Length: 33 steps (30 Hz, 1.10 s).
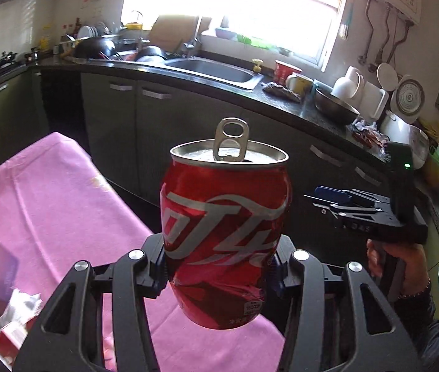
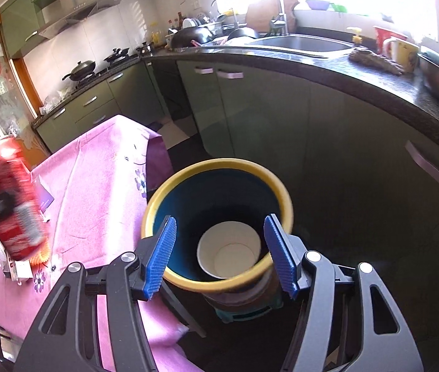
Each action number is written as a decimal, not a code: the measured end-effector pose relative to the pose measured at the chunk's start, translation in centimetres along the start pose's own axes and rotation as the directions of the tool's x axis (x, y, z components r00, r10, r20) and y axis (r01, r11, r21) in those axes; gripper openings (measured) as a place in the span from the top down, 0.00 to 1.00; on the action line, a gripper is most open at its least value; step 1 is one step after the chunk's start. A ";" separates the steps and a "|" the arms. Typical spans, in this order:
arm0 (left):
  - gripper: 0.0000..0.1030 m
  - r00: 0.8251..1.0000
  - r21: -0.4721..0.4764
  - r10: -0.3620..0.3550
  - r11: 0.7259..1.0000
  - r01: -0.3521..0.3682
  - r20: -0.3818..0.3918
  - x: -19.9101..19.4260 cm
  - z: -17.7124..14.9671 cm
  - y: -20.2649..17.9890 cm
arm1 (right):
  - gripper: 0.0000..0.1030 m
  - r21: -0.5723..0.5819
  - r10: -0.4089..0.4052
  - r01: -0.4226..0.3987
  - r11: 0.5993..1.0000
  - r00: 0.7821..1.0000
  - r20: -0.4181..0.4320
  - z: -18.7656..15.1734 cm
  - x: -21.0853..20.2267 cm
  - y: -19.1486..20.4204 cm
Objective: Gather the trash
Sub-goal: 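Carry the cola can over the trash bin and open the left gripper, then grasp the white milk carton with the right gripper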
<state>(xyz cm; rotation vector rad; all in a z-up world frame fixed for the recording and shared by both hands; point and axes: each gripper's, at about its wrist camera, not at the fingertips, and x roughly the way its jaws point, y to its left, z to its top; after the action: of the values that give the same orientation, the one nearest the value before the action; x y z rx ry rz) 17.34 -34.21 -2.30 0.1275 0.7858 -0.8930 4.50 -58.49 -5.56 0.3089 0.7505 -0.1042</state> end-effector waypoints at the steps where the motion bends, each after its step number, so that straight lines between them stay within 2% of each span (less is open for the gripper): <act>1: 0.53 1.000 0.001 -0.007 1.000 0.007 -0.026 2.0 0.3 -0.4 | 0.43 0.009 -0.001 0.001 1.000 1.000 0.003 -0.3 -0.5 -0.7; 3: 0.53 0.997 0.007 -0.011 1.000 0.012 -0.074 6.1 0.9 -1.3 | 0.43 0.027 -0.003 0.003 1.000 1.000 0.009 -0.9 -1.3 -1.9; 7: 0.53 0.986 0.010 0.031 1.000 -0.029 -0.162 13.2 1.3 -2.3 | 0.42 0.055 0.000 0.000 0.998 1.000 0.000 -1.9 -1.9 -3.9; 12: 0.53 0.964 -0.047 0.044 0.997 -0.058 -0.261 18.2 1.7 -1.8 | 0.37 0.073 0.002 0.000 0.997 1.000 -0.020 -2.3 -1.7 -4.8; 13: 0.52 0.961 -0.053 0.055 0.996 -0.072 -0.271 18.8 1.8 -1.8 | 0.37 0.075 0.000 0.001 0.997 1.000 -0.020 -2.3 -1.7 -4.9; 15: 0.40 0.959 -0.063 0.057 0.995 -0.077 -0.276 19.0 1.9 -1.9 | 0.36 0.074 0.001 0.000 0.997 1.000 -0.020 -2.3 -1.9 -5.0; 17: 0.35 0.964 -0.069 0.048 0.995 -0.068 -0.260 18.0 1.9 -1.8 | 0.36 0.071 -0.002 0.003 0.997 1.000 -0.020 -2.2 -1.8 -4.9; 20: 0.35 0.971 -0.060 0.054 0.996 -0.070 -0.232 15.4 1.8 -1.7 | 0.36 0.072 0.000 0.002 0.997 1.000 -0.028 -2.2 -1.4 -4.8; 23: 0.32 0.982 -0.070 0.032 0.997 -0.045 -0.184 11.5 1.4 -1.3 | 0.36 0.064 0.007 -0.004 0.998 0.999 -0.046 -2.1 -0.7 -4.1; 27: 0.24 0.994 -0.082 0.024 0.996 -0.032 -0.106 5.5 -0.1 -0.7 | 0.34 0.040 0.029 -0.026 0.999 0.997 -0.074 -1.7 0.5 -2.6; 31: 0.22 0.998 -0.107 0.025 0.994 -0.031 -0.061 0.3 -2.2 0.8 | 0.32 -0.015 0.071 -0.073 0.997 0.992 -0.108 -1.5 2.1 0.7; 33: 0.21 0.998 -0.126 0.053 0.990 -0.056 -0.028 -2.6 -3.4 1.8 | 0.32 -0.054 0.109 -0.117 0.992 0.986 -0.123 -1.3 2.9 3.4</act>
<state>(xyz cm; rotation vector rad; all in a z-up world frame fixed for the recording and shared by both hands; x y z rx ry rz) 15.74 -29.97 -3.40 0.0483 0.8554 -0.7889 6.44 -54.85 -7.63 0.3006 0.8521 0.0452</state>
